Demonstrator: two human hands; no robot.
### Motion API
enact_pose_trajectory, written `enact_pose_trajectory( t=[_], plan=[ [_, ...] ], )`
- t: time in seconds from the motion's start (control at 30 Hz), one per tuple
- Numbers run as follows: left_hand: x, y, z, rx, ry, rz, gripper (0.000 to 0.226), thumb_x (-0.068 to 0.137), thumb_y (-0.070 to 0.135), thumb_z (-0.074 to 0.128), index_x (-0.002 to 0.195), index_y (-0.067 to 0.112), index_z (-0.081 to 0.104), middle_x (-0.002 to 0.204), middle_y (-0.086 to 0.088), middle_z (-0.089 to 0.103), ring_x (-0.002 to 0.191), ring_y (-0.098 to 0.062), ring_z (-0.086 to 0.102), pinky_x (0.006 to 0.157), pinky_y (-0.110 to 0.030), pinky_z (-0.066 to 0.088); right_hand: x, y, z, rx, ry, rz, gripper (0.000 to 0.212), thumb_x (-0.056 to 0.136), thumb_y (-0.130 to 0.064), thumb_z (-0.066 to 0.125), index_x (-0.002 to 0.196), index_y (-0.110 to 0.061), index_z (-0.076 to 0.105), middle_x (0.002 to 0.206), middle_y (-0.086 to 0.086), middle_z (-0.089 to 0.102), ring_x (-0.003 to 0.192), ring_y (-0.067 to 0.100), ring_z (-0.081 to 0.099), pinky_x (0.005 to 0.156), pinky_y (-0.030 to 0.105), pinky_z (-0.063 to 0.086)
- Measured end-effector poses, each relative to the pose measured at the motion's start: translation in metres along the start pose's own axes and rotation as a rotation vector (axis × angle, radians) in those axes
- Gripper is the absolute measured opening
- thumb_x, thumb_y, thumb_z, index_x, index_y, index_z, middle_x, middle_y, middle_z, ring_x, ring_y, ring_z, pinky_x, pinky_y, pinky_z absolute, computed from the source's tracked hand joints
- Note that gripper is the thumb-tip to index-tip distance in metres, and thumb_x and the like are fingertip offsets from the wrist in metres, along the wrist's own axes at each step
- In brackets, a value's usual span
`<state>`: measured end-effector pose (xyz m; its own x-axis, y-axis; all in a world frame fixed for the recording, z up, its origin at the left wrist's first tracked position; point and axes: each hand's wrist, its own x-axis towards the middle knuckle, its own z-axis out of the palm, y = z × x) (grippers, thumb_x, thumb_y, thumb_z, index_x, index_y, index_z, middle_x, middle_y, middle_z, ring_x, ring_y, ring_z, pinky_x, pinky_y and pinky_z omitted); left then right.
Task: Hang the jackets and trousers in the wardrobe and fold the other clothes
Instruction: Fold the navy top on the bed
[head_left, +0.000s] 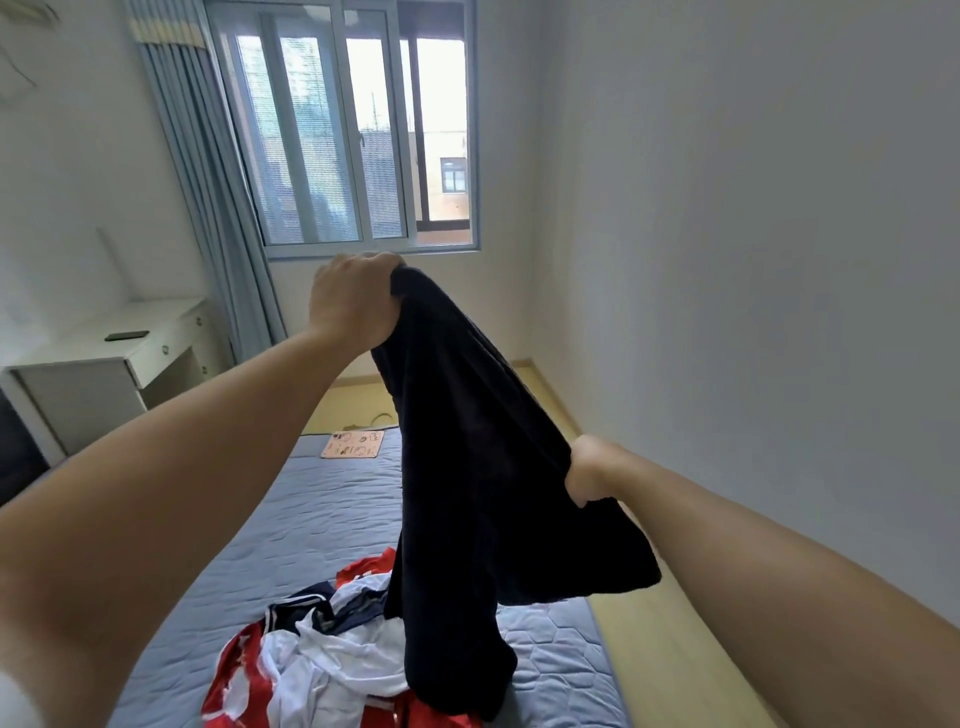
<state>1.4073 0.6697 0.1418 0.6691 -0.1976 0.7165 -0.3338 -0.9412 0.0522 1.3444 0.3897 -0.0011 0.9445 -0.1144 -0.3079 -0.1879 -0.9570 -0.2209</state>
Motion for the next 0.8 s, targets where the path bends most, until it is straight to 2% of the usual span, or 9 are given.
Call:
enact_pose_trajectory(
  t=[0.03,0.1,0.2,0.27,0.33,0.47,0.6,0.7,0.8],
  plan=[
    [-0.001,-0.004,0.000,0.016,-0.004,-0.024,0.028,0.095,0.015,0.053,0.119,0.013,0.066,0.107,-0.012,0.071,0.098,-0.038,0.060,0.086,-0.047,0.050,-0.001,-0.001,-0.005,-0.059,-0.015,0.012,0.012,0.075,-0.003,0.068,0.081,-0.008,0.059,0.085,0.007,0.063,0.073,0.023,0.063,0.054,0.026,0.050],
    [-0.003,-0.012,0.000,0.050,-0.023,-0.075,0.028,0.096,0.013,0.052,0.120,0.013,0.065,0.104,-0.013,0.069,0.099,-0.038,0.059,0.088,-0.049,0.051,-0.003,0.000,-0.018,-0.145,0.069,0.043,0.010,0.083,-0.009,0.066,0.091,-0.005,0.061,0.093,0.009,0.065,0.083,0.028,0.067,0.064,0.032,0.056],
    [0.000,-0.024,-0.002,0.083,-0.036,-0.213,0.032,0.093,0.009,0.049,0.119,0.015,0.065,0.092,-0.009,0.060,0.101,-0.041,0.058,0.088,-0.050,0.051,-0.009,0.007,-0.044,-0.061,0.459,0.107,0.029,0.093,-0.014,0.052,0.122,-0.013,0.055,0.098,0.009,0.061,0.083,0.030,0.059,0.064,0.033,0.045],
    [0.002,-0.031,-0.004,0.107,-0.032,-0.284,0.032,0.091,0.009,0.048,0.118,0.017,0.065,0.098,-0.012,0.062,0.105,-0.041,0.055,0.087,-0.049,0.046,-0.010,0.008,-0.061,0.023,0.615,0.080,0.036,0.095,-0.009,0.045,0.131,-0.012,0.040,0.113,0.015,0.058,0.082,0.032,0.054,0.067,0.037,0.042],
    [0.000,-0.037,-0.002,0.147,-0.009,-0.263,0.031,0.091,0.010,0.048,0.116,0.016,0.064,0.107,-0.014,0.063,0.103,-0.040,0.052,0.085,-0.048,0.043,-0.010,0.007,-0.076,0.114,0.651,0.053,0.038,0.096,-0.006,0.044,0.133,-0.011,0.034,0.122,0.021,0.048,0.084,0.035,0.053,0.069,0.041,0.044],
    [-0.014,-0.052,0.014,0.221,-0.071,-0.166,0.026,0.094,0.019,0.046,0.112,0.020,0.064,0.105,-0.009,0.063,0.099,-0.034,0.048,0.083,-0.047,0.039,-0.009,0.016,-0.089,0.193,0.724,0.031,0.036,0.095,-0.001,0.042,0.129,-0.009,0.036,0.122,0.024,0.045,0.108,0.042,0.051,0.079,0.045,0.044],
    [-0.022,-0.067,0.035,0.114,-0.186,-0.156,0.024,0.098,0.024,0.046,0.114,0.023,0.064,0.108,-0.008,0.068,0.100,-0.034,0.059,0.092,-0.052,0.043,-0.004,0.031,-0.084,0.102,0.705,0.029,0.036,0.090,-0.004,0.041,0.125,-0.011,0.038,0.120,0.020,0.043,0.118,0.039,0.040,0.078,0.042,0.038],
    [-0.028,-0.081,0.051,0.091,-0.250,-0.130,0.023,0.099,0.026,0.048,0.115,0.026,0.064,0.103,-0.007,0.071,0.090,-0.031,0.065,0.081,-0.044,0.050,-0.005,0.039,-0.081,-0.035,0.603,-0.017,0.034,0.084,-0.015,0.048,0.118,-0.014,0.043,0.120,0.014,0.044,0.120,0.035,0.041,0.080,0.041,0.041],
    [-0.027,-0.093,0.062,-0.046,-0.273,-0.142,0.025,0.093,0.016,0.052,0.112,0.025,0.067,0.101,-0.007,0.071,0.083,-0.029,0.058,0.069,-0.038,0.047,-0.004,0.042,-0.073,-0.287,0.581,-0.091,0.041,0.081,-0.007,0.054,0.120,-0.015,0.046,0.117,0.011,0.046,0.115,0.032,0.045,0.080,0.038,0.046]
  ],
)
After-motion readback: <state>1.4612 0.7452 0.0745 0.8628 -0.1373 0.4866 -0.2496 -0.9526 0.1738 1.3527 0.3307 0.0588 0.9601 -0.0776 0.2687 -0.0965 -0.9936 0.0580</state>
